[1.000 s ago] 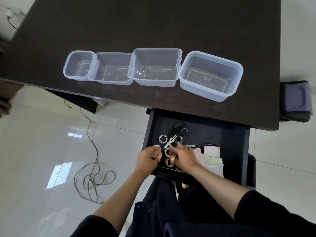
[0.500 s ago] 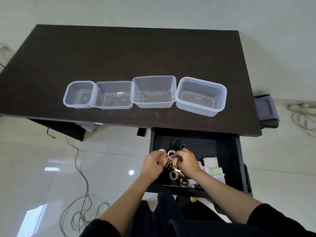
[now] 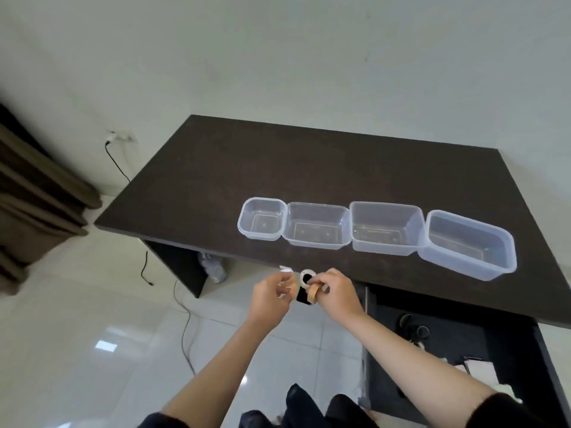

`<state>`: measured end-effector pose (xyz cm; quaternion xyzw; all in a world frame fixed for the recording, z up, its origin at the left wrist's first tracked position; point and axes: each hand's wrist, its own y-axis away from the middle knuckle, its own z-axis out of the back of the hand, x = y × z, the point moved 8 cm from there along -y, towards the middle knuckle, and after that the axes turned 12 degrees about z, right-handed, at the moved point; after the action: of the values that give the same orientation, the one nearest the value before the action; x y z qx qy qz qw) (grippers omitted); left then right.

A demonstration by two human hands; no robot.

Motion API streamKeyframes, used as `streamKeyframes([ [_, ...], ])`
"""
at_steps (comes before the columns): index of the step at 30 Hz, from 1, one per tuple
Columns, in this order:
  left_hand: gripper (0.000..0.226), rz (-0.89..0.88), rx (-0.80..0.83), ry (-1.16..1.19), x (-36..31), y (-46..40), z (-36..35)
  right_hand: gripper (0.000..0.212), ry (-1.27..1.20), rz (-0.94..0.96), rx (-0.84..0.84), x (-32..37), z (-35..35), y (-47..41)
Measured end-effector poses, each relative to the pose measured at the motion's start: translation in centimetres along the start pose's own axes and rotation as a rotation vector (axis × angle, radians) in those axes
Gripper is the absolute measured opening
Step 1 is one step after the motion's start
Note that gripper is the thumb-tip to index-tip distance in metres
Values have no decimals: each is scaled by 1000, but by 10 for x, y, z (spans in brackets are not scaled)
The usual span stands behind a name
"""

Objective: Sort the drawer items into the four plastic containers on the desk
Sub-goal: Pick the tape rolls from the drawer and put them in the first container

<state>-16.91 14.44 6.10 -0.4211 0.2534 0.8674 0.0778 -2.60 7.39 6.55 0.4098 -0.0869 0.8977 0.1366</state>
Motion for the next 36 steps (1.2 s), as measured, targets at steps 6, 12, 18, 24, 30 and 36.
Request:
streamKeyframes([
  [6,24,-78,-119,41,-20,-41,81,21,27,81,-9,61,-12,-75],
  [12,29,-144,-94,-18,-52,-96,110,18,85,79,-67,76,-4,-144],
  [18,25,-128,-64,-115,-55,-149,113,20,165,5,30,67,-20,-181],
  [24,32,-135,26,-274,-51,-173,94,26,181,-77,177,55,-38,-199],
  [30,40,-170,20,-463,-50,-177,89,49,195,-65,189,48,-44,-206],
  [36,39,-224,-22,-439,-51,-164,95,44,157,-6,53,54,-36,-193],
])
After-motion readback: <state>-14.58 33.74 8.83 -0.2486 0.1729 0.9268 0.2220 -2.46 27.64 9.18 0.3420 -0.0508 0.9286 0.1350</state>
